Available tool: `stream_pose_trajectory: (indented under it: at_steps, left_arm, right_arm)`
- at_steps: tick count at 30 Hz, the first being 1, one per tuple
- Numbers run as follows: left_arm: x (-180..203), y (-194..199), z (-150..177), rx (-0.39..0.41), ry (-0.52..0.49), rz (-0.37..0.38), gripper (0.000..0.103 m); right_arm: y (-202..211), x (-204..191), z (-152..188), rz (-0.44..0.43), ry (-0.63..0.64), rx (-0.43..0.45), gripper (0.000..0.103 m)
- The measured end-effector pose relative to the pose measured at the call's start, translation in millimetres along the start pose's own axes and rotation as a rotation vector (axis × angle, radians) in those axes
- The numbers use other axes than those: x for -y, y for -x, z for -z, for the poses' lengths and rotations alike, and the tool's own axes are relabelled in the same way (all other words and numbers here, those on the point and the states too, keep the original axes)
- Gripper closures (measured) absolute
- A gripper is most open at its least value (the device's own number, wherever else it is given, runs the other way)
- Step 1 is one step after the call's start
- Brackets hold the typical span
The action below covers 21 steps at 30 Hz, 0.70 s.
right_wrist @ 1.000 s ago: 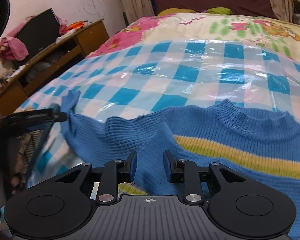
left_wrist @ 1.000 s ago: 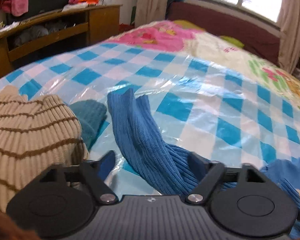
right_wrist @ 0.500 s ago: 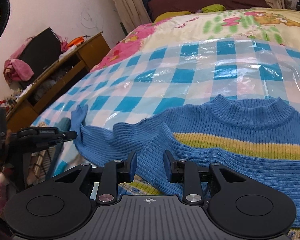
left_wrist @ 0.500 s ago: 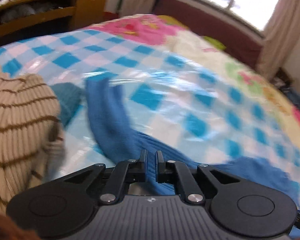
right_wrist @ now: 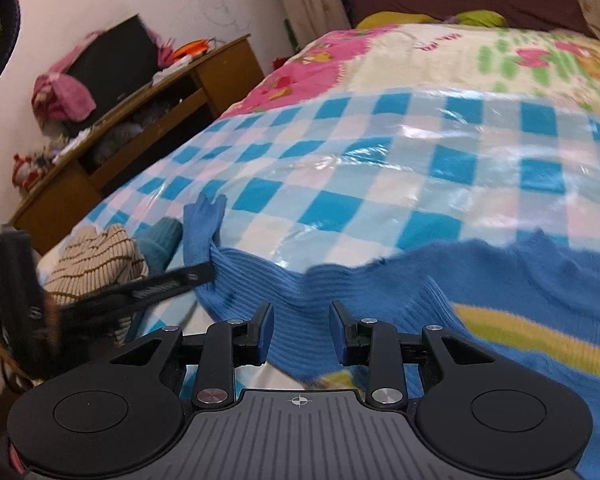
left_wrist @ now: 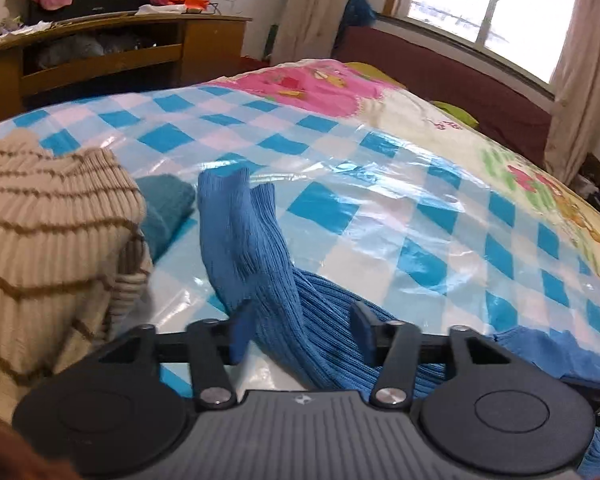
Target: Fold small clothes
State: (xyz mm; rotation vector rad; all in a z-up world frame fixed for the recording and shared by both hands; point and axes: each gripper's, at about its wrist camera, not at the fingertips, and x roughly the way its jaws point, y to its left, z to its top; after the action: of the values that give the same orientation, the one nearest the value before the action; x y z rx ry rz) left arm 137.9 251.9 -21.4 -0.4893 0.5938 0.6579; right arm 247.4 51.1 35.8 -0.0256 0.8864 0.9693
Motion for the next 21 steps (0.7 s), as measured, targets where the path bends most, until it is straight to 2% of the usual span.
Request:
stream_pose_trajectory:
  at_steps: [3, 5, 7, 8, 16, 21]
  left_arm:
    - [-6.9, -15.1, 6.6, -0.033, 0.047, -0.060, 0.044]
    - [-19.2, -19.8, 10.1, -0.048, 0.088, -0.058, 0.055]
    - [-29.8, -17.0, 11.5, -0.044, 0.111, -0.022, 0.080]
    - [-34.2, -15.1, 12.9, -0.048, 0.132, 0.007, 0.084]
    - [-50.1, -10.8, 20.2, -0.069, 0.191, 0.103, 0.087]
    - [-54.7, -13.3, 22.5, -0.080, 0.202, 0.125, 0.087]
  right_arm:
    - [-6.9, -7.1, -10.2, 0.001, 0.027, -0.007, 0.071]
    - [-13.6, -13.7, -18.5, -0.008, 0.047, -0.012, 0.070]
    - [-23.2, -22.7, -26.7, -0.032, 0.073, -0.021, 0.068]
    - [-30.4, -28.5, -31.0, -0.046, 0.086, -0.029, 0.067]
    - [-111.3, -71.1, -64.0, -0.177, 0.078, -0.172, 0.065]
    - [-161.6, -84.2, -79.5, -0.165, 0.040, -0.235, 0.065]
